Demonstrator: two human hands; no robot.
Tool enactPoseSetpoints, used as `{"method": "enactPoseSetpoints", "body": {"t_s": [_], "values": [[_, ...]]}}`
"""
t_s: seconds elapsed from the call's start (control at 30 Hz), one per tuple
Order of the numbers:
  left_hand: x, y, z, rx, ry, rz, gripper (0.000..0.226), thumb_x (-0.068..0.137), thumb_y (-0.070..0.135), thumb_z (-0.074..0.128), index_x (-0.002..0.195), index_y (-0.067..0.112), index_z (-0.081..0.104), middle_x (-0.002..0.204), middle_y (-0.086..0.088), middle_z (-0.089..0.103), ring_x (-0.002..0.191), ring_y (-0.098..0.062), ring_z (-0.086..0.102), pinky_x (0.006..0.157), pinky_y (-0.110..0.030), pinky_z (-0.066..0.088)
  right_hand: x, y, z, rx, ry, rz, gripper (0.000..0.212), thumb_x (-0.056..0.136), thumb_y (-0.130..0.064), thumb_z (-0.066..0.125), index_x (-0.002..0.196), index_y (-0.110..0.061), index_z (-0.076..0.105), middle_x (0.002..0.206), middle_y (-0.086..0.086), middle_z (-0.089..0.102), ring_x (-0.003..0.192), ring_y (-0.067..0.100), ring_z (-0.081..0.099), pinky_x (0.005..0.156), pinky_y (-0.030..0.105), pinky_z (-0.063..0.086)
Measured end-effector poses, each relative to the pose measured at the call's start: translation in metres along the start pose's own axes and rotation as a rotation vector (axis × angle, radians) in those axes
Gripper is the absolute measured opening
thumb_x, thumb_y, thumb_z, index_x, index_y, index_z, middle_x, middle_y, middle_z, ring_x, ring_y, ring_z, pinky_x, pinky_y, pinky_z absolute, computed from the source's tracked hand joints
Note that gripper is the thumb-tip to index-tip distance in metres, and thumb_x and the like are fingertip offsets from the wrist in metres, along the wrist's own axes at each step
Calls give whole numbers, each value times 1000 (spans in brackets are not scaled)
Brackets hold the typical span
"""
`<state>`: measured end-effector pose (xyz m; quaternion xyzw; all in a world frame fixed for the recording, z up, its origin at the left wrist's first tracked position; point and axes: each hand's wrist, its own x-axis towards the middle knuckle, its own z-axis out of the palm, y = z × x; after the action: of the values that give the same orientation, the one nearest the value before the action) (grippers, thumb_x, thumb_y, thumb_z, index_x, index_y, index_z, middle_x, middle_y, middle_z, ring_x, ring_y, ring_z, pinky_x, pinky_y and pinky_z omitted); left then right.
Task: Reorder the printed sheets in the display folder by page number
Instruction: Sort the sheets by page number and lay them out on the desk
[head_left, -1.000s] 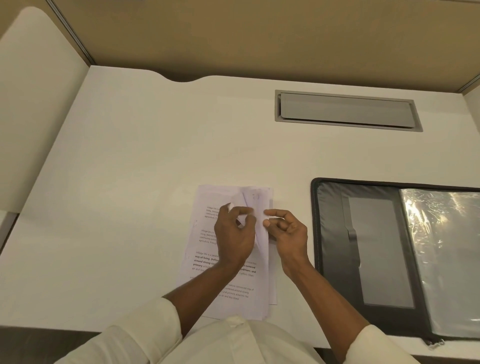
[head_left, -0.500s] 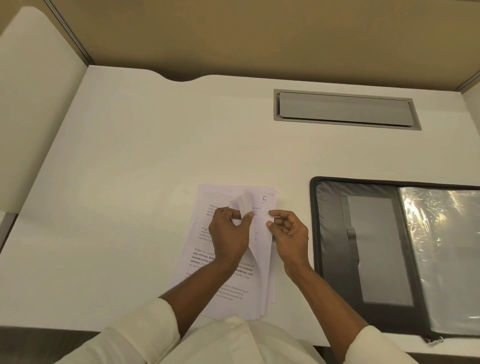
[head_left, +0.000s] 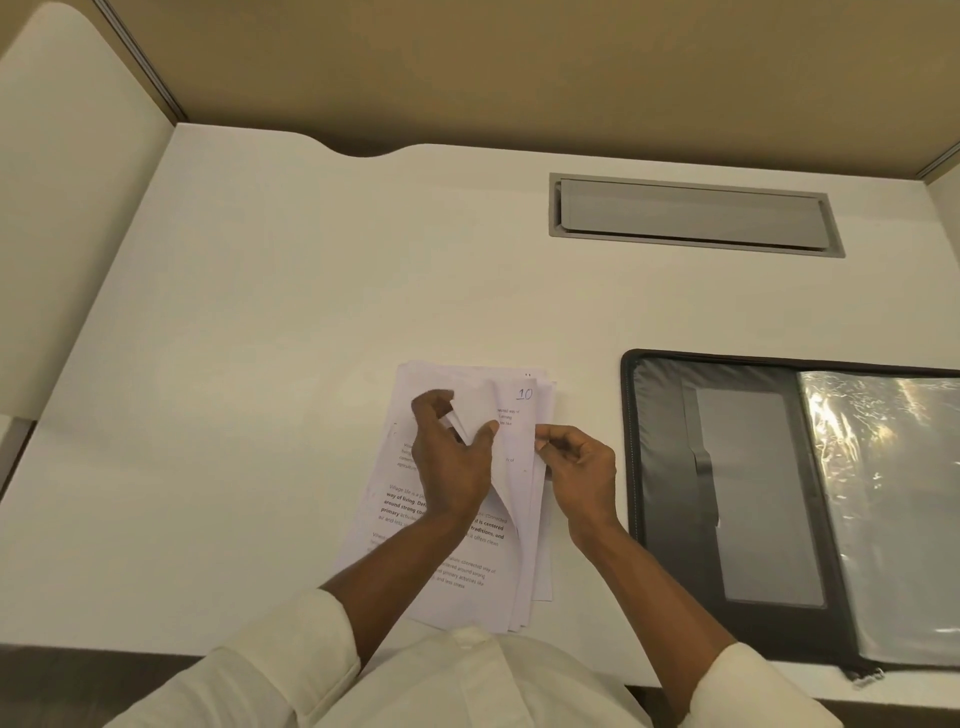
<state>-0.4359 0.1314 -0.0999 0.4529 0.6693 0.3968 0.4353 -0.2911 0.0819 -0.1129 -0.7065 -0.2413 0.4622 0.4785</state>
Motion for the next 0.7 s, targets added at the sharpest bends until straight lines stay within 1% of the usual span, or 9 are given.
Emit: {"method": "enactPoseSetpoints", "body": {"t_s": [0.07,0.13,0.2,0.27,0.33,0.43,0.53,0.63,0.7], "values": [[1,-1,0,44,11,93,57,81,10,89,124,31,59,126,14,61,114,-13,66,84,-35,59,-1,-1,1,0,-14,-11,17,96,-5,73,107,-16,81,101,-4,81,96,15,76,86,36,62],[1,-3,2,89,-4,152,34,85,6,85,105,31,75,128,13,61,111,-13,66,83,-33,57,-2,-3,1,-15,-32,-40,20,96,-4,73,108,-18,80,102,-7,80,97,13,75,85,33,61],[-2,-4,4,115,-34,164,28,89,1,78,89,29,81,118,11,67,101,-4,68,82,-37,60,-3,-4,1,-36,-44,-80,25,94,-1,74,110,-20,77,102,-9,79,95,11,74,83,30,62],[-7,-2,5,107,-47,122,26,90,0,72,94,23,82,106,13,69,77,-5,68,75,-42,61,-4,-5,2,-43,-26,-114,28,90,1,78,109,-19,74,99,-8,76,88,11,70,79,26,60],[-8,2,6,101,-55,88,23,89,5,70,99,22,82,102,13,69,65,-10,63,73,-45,60,-4,-5,3,-31,-2,-132,29,86,0,83,105,-18,71,98,-8,74,85,12,68,78,25,59],[-9,11,7,95,-80,78,7,90,29,80,96,25,80,96,12,67,67,-11,64,72,-39,59,-5,-6,6,27,-5,-128,30,83,-2,86,105,-16,71,96,-3,73,82,11,66,77,24,58],[-9,16,8,130,-76,77,28,82,53,86,92,29,77,94,12,65,73,-10,63,65,-17,51,-6,-5,9,72,-25,-130,32,83,-1,86,106,-18,72,93,6,73,81,18,66,76,28,60],[-6,13,8,180,-71,69,35,77,57,88,94,28,76,95,12,64,78,-3,63,67,-10,44,-6,-6,9,101,-57,-139,33,84,-1,85,110,-20,73,90,17,71,83,34,69,77,39,64],[-4,11,8,187,-72,55,32,78,55,88,93,30,75,94,13,64,79,-1,61,66,-9,44,-5,-5,8,117,-90,-133,34,85,0,83,112,-18,74,90,23,70,85,39,69,79,41,64]]}}
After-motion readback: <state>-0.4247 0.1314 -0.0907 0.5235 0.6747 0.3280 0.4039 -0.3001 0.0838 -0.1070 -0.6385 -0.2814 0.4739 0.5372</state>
